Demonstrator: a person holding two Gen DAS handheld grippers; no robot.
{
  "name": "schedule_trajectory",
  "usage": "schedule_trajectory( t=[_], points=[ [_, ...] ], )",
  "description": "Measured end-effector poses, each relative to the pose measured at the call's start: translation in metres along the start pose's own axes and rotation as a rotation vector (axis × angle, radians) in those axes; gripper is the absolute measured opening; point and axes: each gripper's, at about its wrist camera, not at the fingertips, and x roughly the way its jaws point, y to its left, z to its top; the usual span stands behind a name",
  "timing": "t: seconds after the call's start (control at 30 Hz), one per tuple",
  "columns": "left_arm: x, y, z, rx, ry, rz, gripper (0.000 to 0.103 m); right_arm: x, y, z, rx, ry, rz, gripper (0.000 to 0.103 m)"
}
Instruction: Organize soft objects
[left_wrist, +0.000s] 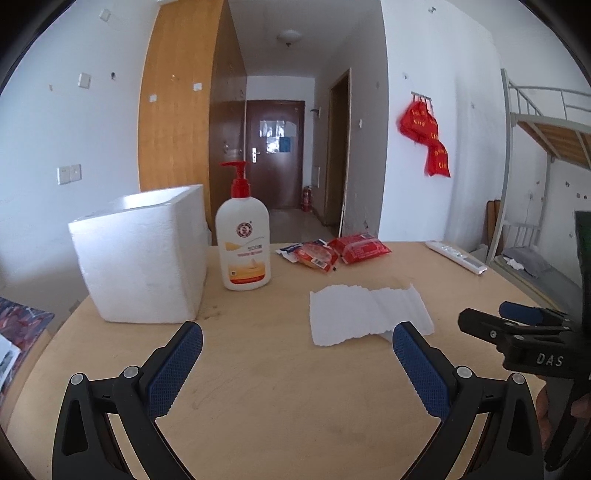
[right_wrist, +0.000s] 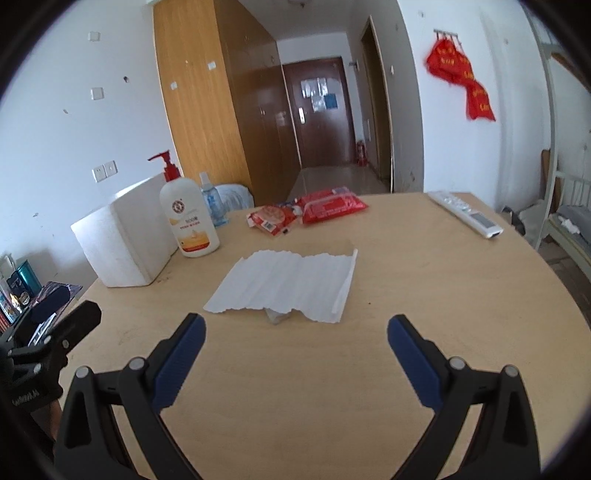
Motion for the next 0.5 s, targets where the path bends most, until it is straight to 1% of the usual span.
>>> schedule_trajectory(
  t=[0.13,0.3,0.5],
  points=[
    [0.019,0.002,0.005,-0.011,0.043,-0.011,0.103,0.018,-0.001,0.009,-0.005,0.05,-0.009,0.1],
    [0.045,0.007,0.007,-0.037,0.107,-0.009,0.103,0.044,0.002,0.02,-0.017,0.116,0.009,0.1],
    [0.066,0.013,0.007,-0.059,0.163,0.0,0.103,0.08,0.007,0.029,-0.023,0.211,0.028,0.1]
  ],
)
